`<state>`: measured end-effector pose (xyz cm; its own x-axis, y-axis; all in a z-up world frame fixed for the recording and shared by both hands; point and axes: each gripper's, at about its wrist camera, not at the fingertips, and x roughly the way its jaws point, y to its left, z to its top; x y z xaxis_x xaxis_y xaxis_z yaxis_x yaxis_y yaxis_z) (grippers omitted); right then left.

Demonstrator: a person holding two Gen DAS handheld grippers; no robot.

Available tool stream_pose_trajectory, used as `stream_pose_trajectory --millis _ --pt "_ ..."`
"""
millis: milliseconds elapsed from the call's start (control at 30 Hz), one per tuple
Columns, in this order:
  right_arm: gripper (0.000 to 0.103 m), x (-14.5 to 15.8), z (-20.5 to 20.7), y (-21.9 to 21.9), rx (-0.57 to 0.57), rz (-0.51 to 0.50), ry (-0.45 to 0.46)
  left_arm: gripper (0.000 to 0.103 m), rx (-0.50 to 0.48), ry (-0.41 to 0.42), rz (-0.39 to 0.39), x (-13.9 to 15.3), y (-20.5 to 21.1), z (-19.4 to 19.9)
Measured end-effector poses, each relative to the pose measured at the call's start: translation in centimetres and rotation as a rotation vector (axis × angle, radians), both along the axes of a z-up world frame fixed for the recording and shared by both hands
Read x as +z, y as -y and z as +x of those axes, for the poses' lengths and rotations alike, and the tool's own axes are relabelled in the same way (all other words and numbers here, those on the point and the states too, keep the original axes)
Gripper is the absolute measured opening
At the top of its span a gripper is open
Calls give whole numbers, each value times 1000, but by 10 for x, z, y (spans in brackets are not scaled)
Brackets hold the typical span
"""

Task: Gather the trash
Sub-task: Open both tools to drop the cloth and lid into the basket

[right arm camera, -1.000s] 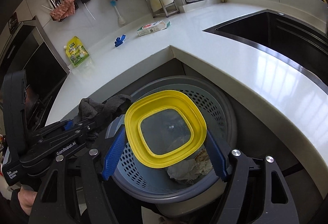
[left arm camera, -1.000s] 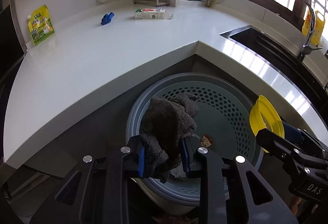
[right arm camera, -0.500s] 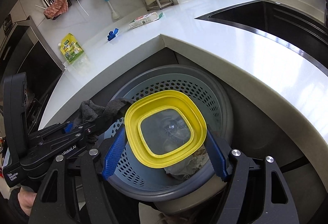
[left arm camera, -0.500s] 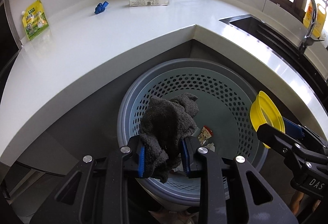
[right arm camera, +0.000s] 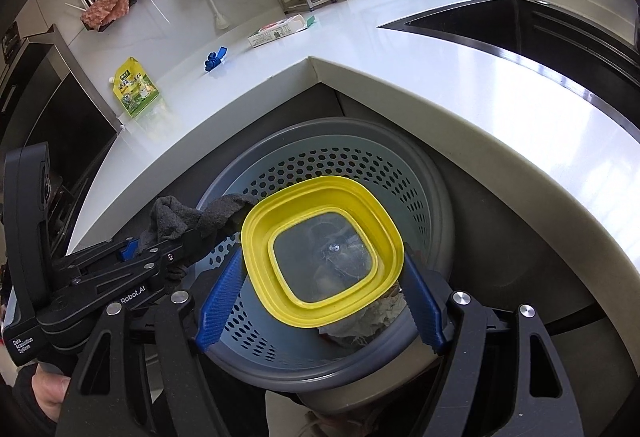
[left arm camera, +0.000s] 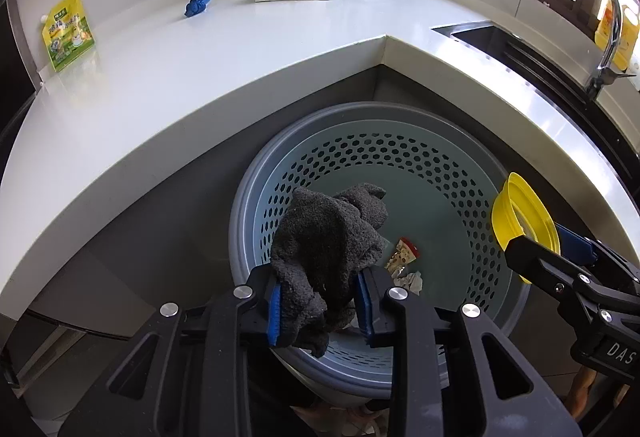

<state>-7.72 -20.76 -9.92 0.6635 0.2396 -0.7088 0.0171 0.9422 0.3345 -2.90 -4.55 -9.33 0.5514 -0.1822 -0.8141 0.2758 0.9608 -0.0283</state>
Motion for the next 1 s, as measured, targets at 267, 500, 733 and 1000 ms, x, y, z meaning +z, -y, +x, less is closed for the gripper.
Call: stream_pose_trajectory --millis 267,500,733,1000 --pt "73 0 1 1 3 -3 -3 32 9 -12 -13 -2 -3 -1" --pt "80 2 -2 3 -7 12 16 64 32 26 -14 4 -9 -4" --pt "81 3 -5 3 -10 9 20 66 37 11 -22 4 -12 -5" --pt "81 2 -6 4 -7 14 20 73 48 29 -19 6 -14 -6"
